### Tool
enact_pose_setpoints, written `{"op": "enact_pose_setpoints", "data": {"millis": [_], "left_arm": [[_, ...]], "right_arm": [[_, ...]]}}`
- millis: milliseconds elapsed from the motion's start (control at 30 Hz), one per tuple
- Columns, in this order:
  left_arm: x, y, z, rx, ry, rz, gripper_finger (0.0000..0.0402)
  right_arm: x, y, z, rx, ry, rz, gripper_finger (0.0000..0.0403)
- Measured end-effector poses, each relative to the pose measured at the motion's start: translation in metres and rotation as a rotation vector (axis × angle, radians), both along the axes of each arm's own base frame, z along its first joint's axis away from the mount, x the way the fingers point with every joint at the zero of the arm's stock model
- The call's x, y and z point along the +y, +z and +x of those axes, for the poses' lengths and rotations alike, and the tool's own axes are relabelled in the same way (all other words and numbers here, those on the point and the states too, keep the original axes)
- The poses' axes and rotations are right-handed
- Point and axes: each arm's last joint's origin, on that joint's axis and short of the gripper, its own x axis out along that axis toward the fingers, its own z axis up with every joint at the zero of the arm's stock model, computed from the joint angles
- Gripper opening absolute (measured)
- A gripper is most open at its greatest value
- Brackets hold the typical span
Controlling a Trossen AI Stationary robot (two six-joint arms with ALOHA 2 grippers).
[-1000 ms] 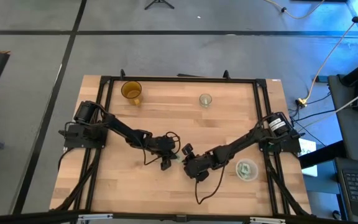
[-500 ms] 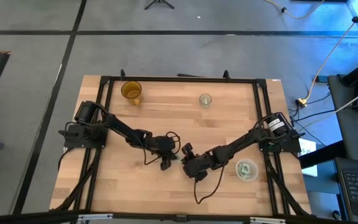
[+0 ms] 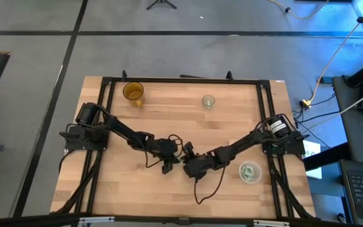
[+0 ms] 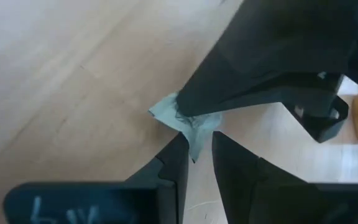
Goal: Pick and place Stevia / Truvia into bins
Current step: Put the stevia packet into the transparent container
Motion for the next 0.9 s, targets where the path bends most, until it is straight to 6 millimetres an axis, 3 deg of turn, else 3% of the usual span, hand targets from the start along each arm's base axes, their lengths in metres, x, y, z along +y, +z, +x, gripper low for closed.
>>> {"op": "enact_pose_setpoints", "data": {"millis": [633, 900], "left_arm": [[0.001, -0.001, -0.001, 0.013, -0.03, 0.062, 0.0004], [0.007, 0.012, 0.0, -0.058, -0.024, 0.152, 0.006]], "right_arm": [[0.001, 0.0, -0.001, 0.015, 0.018, -0.009, 0.0006], [0.001, 0.001, -0.002, 0.019, 0.019, -0.011, 0.0003]]}}
